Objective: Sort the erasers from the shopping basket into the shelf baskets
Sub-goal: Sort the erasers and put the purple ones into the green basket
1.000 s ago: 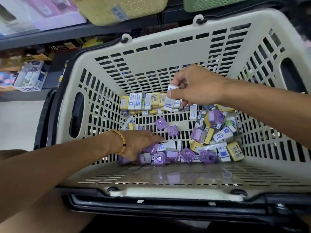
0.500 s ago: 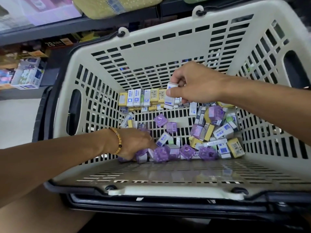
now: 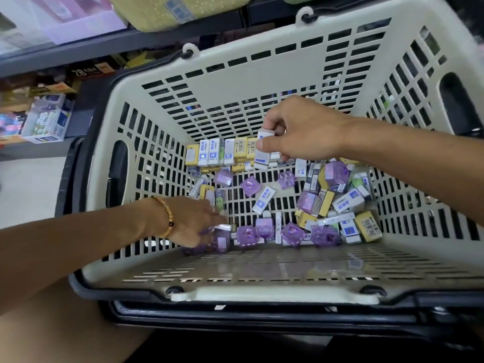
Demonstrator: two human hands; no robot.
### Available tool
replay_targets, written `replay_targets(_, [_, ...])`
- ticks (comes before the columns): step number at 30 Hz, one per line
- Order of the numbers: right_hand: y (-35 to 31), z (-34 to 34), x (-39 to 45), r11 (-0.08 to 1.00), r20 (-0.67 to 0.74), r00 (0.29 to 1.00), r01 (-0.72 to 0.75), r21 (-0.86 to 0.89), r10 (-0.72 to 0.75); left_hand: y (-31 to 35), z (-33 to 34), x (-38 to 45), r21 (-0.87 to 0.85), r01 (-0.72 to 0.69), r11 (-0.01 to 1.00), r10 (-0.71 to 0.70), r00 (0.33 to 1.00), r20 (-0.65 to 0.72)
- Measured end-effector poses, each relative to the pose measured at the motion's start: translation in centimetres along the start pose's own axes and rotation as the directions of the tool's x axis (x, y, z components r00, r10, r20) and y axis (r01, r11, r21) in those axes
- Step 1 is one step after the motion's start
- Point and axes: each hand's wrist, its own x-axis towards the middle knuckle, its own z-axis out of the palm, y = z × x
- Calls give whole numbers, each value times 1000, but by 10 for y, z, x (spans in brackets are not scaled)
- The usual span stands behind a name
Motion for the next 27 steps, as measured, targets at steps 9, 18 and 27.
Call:
replay_targets(9, [-1,1,2,999,1,999,41,-23,-41,11,-2,19,-222,107,969,-87,991,98])
replay_targets(18, [1,1,3,998,2,999,46,-34,-46,5,4,30,-226,59,972,-53,998,29])
replay_targets(27, [1,3,6,998,3,999,39,-51,-39,-4,14,35,-410,34,911,-30,999,18])
